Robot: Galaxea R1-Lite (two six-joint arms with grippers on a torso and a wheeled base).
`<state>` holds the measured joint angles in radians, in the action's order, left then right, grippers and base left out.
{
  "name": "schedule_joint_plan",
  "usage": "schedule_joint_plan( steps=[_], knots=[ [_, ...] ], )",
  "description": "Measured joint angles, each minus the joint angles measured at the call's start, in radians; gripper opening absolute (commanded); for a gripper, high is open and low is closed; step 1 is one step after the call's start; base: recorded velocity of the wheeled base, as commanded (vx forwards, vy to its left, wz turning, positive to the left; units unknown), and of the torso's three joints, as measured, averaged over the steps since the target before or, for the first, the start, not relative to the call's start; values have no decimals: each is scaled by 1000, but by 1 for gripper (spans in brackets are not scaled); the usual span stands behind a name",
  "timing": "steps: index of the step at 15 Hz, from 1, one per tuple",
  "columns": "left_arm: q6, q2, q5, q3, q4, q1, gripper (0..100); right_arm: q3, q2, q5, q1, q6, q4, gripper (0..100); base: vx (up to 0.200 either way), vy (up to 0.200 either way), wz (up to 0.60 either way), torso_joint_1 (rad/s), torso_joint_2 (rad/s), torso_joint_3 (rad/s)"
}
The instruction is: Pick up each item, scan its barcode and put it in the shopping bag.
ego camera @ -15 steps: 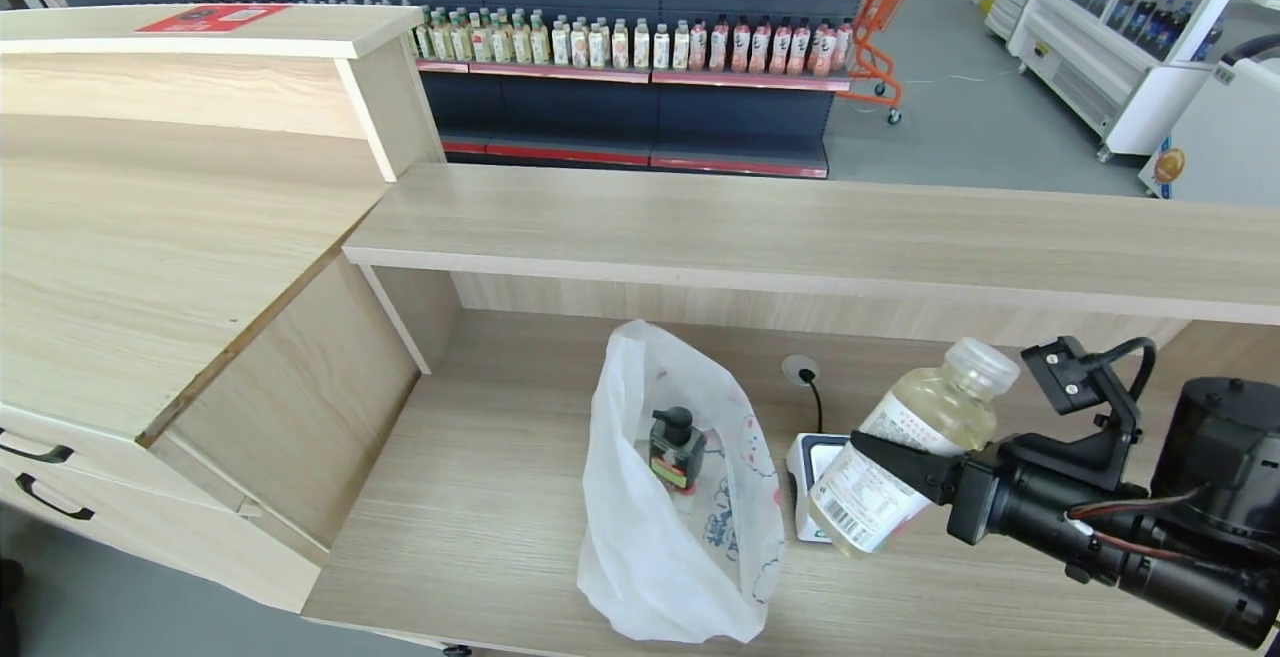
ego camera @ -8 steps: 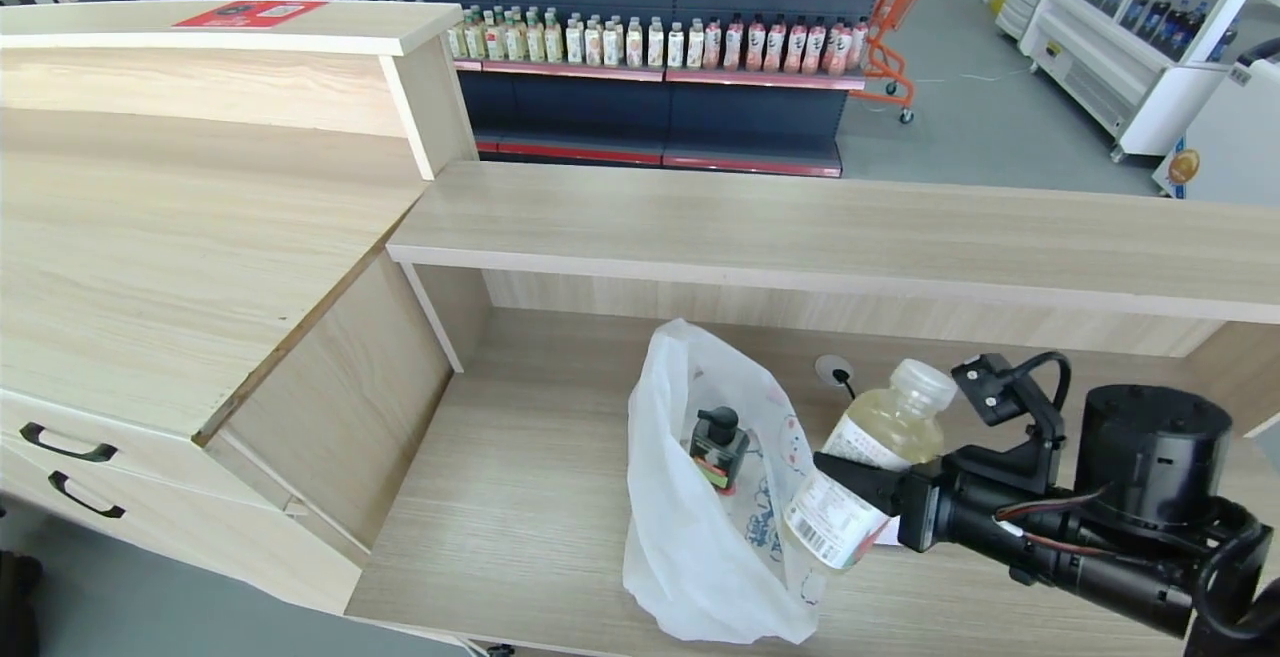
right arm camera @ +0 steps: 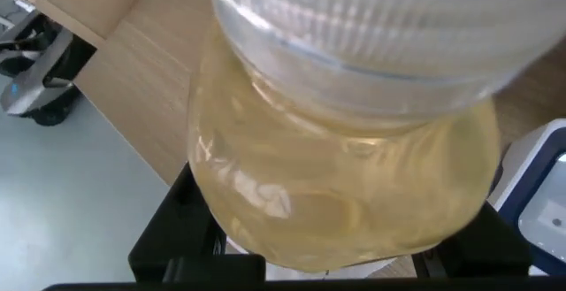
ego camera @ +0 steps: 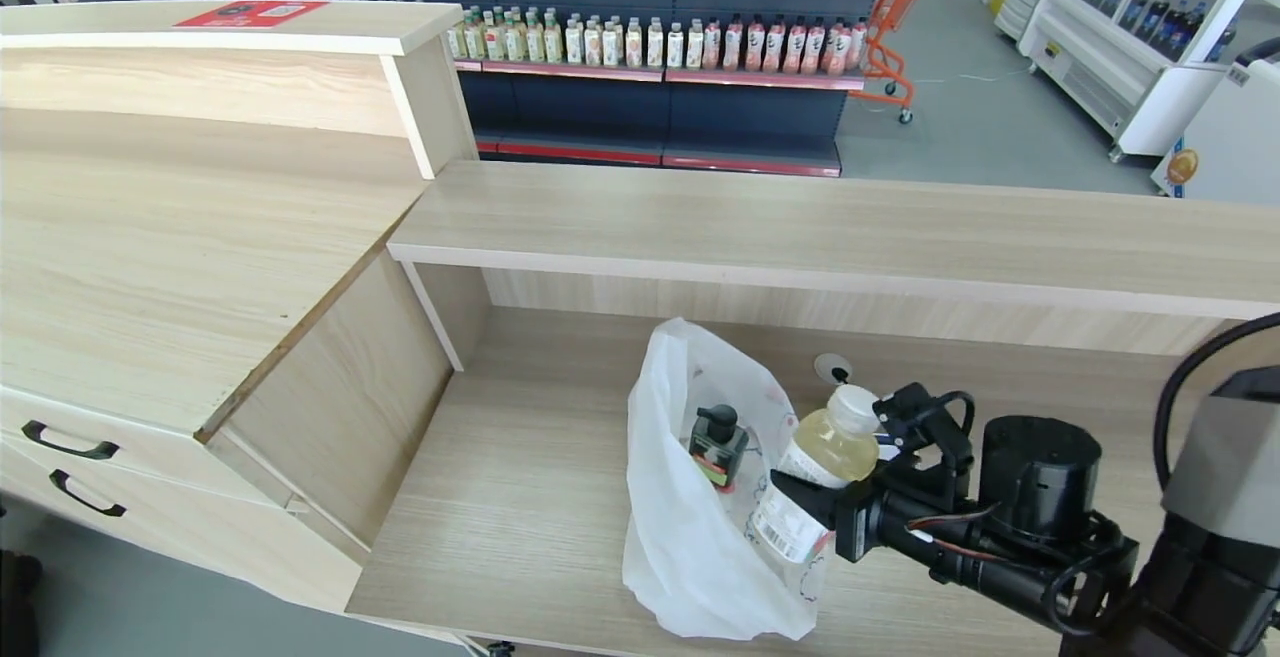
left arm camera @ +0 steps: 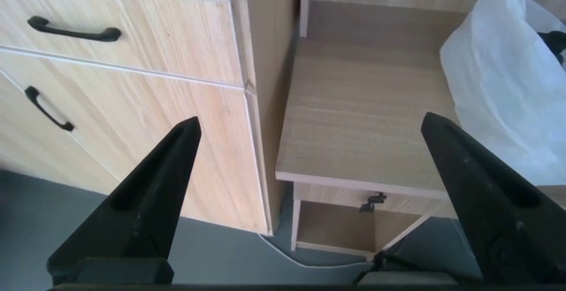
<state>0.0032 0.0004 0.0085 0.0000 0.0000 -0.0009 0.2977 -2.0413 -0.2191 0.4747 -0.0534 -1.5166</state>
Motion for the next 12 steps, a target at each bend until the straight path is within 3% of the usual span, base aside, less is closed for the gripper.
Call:
schedule_joint_plan(
  steps=[5, 12],
  knots=[
    [0, 0, 0, 0, 0, 0, 100, 84, -177, 2, 1, 160, -45, 0, 0, 0, 0, 0, 0, 0],
    [0, 0, 0, 0, 0, 0, 100, 219, -316, 2, 0, 249, -42, 0, 0, 0, 0, 0, 0, 0]
  ],
)
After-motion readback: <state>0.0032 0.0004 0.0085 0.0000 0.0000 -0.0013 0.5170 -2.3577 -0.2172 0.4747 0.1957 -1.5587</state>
